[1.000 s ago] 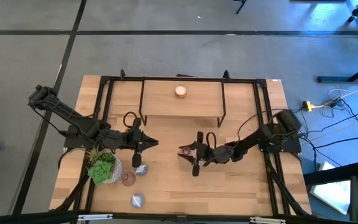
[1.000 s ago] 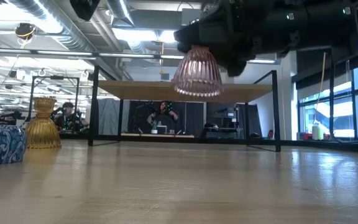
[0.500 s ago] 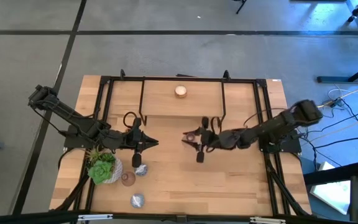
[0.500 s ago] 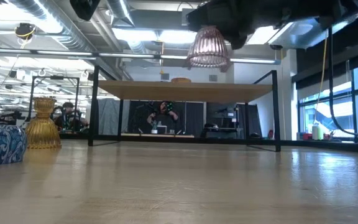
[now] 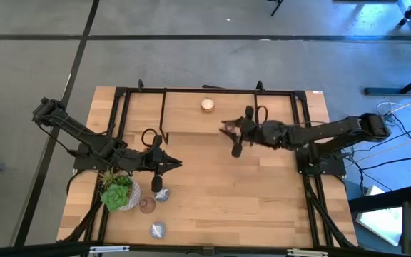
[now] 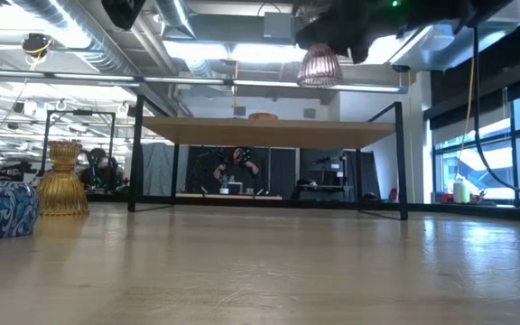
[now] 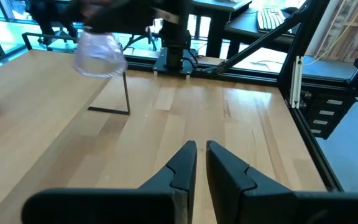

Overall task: Pick & Place candle stick holders
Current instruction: Put the right pink glass candle holder on the shelf

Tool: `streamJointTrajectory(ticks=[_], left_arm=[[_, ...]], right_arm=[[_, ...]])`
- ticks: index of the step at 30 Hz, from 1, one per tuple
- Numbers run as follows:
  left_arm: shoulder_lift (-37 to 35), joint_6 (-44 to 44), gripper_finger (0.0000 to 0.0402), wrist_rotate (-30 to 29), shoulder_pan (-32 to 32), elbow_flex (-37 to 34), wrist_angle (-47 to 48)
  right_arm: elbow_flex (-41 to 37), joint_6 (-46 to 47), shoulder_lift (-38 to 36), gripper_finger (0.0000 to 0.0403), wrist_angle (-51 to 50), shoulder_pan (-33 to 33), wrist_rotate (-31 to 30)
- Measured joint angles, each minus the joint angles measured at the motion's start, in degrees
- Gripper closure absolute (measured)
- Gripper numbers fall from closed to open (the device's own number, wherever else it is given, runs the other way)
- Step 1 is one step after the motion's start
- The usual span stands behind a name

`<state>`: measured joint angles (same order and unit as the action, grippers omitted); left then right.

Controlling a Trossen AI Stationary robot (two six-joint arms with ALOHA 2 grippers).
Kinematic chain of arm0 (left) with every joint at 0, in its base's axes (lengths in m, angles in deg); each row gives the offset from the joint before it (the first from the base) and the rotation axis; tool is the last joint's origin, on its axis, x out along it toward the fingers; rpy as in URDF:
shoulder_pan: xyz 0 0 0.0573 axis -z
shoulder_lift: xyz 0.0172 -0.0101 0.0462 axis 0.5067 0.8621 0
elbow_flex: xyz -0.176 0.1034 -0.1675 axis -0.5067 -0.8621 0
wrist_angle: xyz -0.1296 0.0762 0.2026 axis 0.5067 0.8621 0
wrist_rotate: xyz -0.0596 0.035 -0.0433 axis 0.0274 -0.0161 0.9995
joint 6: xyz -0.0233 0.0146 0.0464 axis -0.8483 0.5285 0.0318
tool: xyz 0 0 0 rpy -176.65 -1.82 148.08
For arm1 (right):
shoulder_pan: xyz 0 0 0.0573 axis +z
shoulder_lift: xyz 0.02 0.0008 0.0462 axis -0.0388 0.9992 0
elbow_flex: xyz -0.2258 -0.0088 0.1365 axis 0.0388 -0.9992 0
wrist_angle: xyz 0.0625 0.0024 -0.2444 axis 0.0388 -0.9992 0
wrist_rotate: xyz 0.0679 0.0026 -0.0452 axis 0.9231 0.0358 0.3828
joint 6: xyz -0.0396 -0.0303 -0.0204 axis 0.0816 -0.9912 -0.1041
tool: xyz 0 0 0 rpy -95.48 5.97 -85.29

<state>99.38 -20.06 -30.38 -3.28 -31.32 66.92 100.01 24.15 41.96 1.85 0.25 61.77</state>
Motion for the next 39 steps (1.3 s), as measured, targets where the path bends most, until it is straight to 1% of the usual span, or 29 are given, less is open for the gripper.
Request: streamJointTrajectory(ticks=[4, 9, 16, 21, 23, 31, 39], left_arm=[[0.00, -0.01, 0.0371, 0.00, 0.00, 0.00, 0.00], [0.00, 0.00, 0.0371, 0.00, 0.00, 0.00, 0.00], [0.00, -0.45, 0.0371, 0.00, 0.18, 0.00, 0.00], [0.00, -1.62, 0.0371, 0.01, 0.20, 0.00, 0.52], [0.00, -2.07, 0.0371, 0.00, 0.20, 0.00, 0.93], [0.00, -3.52, 0.0371, 0.00, 0.20, 0.00, 1.51], [2.10, -3.54, 0.0371, 0.00, 0.10, 0.00, 1.26]], right_arm=[[0.00, 0.15, -0.93, 0.0267, -1.40, -5.08, 0.23], [0.00, 1.77, -0.95, 0.0263, -2.01, -12.60, 6.44], [0.00, 3.11, -0.95, 0.0262, -4.90, -22.50, 10.90], [0.00, 5.37, -0.94, 0.0262, -4.76, -27.92, 17.83], [0.00, 5.99, -0.95, 0.0262, -4.74, -28.78, 19.37], [0.00, 4.58, 2.67, 0.0261, -3.90, -28.60, 19.61], [0.00, 3.89, 6.06, 0.0261, 3.07, -28.67, 18.85]])
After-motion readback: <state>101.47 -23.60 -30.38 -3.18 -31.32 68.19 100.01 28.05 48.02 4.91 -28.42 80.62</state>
